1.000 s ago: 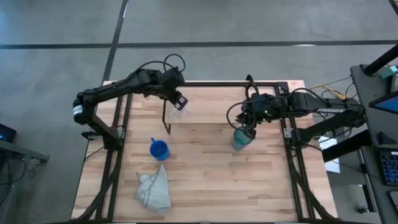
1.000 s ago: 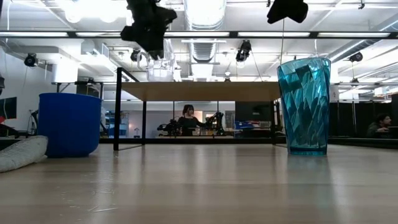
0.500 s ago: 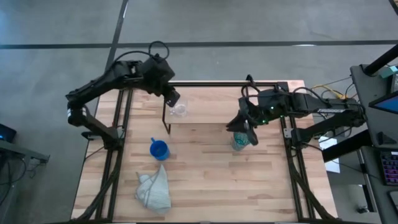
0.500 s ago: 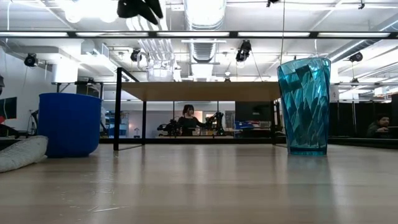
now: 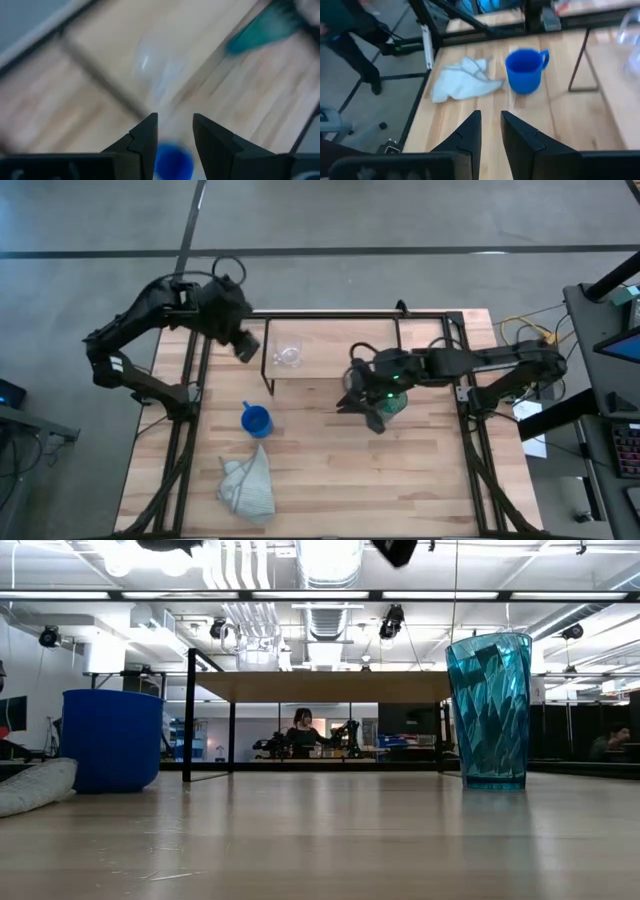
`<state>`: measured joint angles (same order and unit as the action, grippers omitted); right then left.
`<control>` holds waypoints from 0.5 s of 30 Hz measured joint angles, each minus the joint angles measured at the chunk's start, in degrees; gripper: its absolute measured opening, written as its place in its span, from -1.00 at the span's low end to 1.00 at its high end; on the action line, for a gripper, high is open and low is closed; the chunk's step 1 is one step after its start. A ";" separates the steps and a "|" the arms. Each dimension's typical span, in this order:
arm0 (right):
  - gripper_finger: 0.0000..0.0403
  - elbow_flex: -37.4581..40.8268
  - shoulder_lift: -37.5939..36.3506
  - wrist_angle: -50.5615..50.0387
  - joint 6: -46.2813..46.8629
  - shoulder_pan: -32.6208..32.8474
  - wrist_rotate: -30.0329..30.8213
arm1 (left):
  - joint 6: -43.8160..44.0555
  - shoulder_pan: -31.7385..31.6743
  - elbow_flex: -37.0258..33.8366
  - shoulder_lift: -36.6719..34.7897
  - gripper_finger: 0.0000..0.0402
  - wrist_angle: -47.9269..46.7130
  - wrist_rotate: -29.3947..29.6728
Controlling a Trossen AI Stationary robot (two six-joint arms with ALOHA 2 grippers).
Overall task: Stack small to large cups/mugs on shelf
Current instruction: Put the blue mug on the shelf
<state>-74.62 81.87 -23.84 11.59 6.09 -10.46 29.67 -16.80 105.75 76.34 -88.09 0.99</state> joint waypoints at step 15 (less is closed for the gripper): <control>-0.66 0.03 5.44 5.05 5.36 0.01 0.00 | 10.49 12.25 -13.27 -2.29 -0.46 -1.54 -5.44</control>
<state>-74.59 87.31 -18.78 16.95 6.10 -10.46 40.16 -4.56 92.48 74.05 -89.63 -4.45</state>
